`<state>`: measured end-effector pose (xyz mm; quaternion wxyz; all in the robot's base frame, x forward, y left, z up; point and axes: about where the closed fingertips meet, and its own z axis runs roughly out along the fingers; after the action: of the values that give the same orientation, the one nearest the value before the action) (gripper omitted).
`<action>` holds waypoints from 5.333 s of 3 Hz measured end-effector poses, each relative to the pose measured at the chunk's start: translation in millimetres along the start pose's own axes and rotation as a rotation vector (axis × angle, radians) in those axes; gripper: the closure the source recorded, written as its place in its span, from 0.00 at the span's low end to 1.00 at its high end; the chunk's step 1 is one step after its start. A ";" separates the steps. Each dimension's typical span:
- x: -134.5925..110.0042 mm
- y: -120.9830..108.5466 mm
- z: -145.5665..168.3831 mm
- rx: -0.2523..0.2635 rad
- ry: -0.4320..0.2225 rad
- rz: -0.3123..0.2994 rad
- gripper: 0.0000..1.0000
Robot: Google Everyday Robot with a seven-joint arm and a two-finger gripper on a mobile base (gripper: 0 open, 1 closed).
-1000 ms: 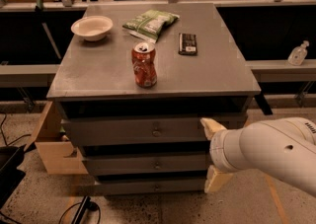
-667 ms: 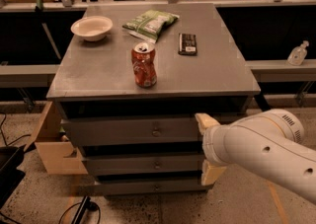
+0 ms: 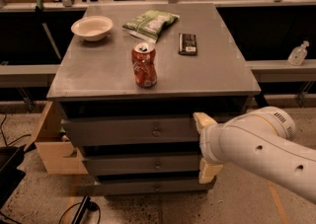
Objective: Open top drawer
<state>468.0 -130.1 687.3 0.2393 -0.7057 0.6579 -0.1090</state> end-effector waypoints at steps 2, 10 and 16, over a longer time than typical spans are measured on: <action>3.0 -16.2 33.6 -0.005 0.023 0.001 0.00; 5.3 -5.6 66.3 -0.160 0.094 -0.124 0.88; 4.6 -7.7 61.9 -0.160 0.094 -0.124 1.00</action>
Offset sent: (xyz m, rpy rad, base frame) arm 0.0491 0.0070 -0.0377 -0.0357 0.0139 -0.0092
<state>504.3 -122.4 636.9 0.1440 -0.7559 0.6301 -0.1037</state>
